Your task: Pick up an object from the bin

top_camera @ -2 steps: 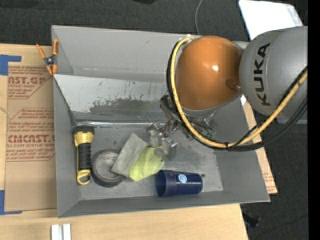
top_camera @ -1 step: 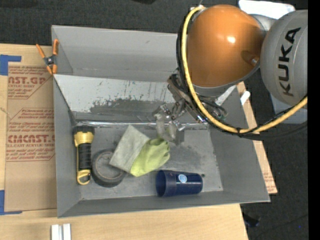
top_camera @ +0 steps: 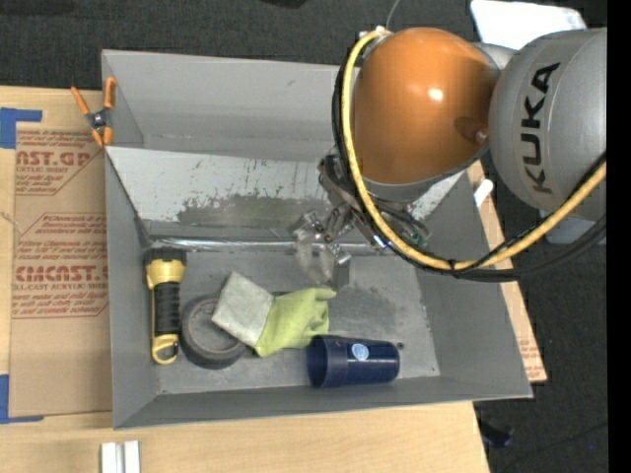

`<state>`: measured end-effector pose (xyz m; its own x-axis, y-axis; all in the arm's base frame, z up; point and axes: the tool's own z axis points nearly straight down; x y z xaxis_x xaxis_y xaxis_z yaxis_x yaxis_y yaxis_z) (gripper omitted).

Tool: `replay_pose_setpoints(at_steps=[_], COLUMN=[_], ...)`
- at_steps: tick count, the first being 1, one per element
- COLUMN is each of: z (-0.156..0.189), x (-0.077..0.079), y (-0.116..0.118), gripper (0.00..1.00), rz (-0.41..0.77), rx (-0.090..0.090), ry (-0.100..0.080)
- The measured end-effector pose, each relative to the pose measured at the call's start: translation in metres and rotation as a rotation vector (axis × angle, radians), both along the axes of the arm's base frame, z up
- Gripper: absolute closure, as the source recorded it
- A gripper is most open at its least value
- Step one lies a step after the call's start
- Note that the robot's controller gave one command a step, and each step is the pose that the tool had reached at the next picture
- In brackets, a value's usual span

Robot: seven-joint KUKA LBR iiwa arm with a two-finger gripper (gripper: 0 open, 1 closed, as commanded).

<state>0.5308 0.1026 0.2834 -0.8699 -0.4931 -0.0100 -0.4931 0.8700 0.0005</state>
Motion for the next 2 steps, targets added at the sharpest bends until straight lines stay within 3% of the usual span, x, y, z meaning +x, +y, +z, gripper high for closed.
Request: replay_pose_setpoints(at_steps=[1,2], z=[-0.012,-0.039], x=[-0.018,-0.021], y=[0.018,0.013], gripper=[1.0,1.0], rz=[-0.194,-0.007], rx=[0.0,0.0], ry=[0.008,0.002])
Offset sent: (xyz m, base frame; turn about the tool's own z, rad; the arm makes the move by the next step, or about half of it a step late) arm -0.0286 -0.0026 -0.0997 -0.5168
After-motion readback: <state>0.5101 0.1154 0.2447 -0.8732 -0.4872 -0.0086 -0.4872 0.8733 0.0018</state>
